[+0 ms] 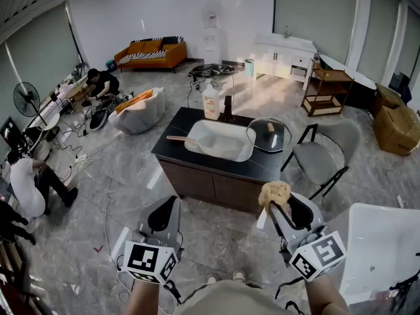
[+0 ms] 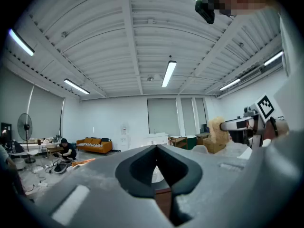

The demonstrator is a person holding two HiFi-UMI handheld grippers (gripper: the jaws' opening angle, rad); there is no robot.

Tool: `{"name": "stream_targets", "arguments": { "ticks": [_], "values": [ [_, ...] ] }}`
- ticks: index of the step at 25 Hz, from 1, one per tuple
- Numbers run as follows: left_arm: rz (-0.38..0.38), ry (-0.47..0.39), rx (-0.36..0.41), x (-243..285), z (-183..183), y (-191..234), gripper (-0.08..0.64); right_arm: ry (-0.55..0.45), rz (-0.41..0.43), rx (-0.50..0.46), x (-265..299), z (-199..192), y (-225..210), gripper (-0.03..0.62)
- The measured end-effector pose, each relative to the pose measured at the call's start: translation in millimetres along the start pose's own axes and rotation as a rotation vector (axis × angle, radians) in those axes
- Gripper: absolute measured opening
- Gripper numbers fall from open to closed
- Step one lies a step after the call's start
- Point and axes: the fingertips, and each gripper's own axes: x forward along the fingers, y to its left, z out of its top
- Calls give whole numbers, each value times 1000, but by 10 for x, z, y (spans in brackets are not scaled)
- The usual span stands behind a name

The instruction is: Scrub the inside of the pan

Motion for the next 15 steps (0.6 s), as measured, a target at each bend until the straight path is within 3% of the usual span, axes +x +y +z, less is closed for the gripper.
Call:
{"name": "stream_targets", "arguments": {
  "ticks": [15],
  "values": [
    [0, 47, 17, 223, -123, -356, 2, 8, 26, 51, -127, -166, -373, 167]
  ]
}}
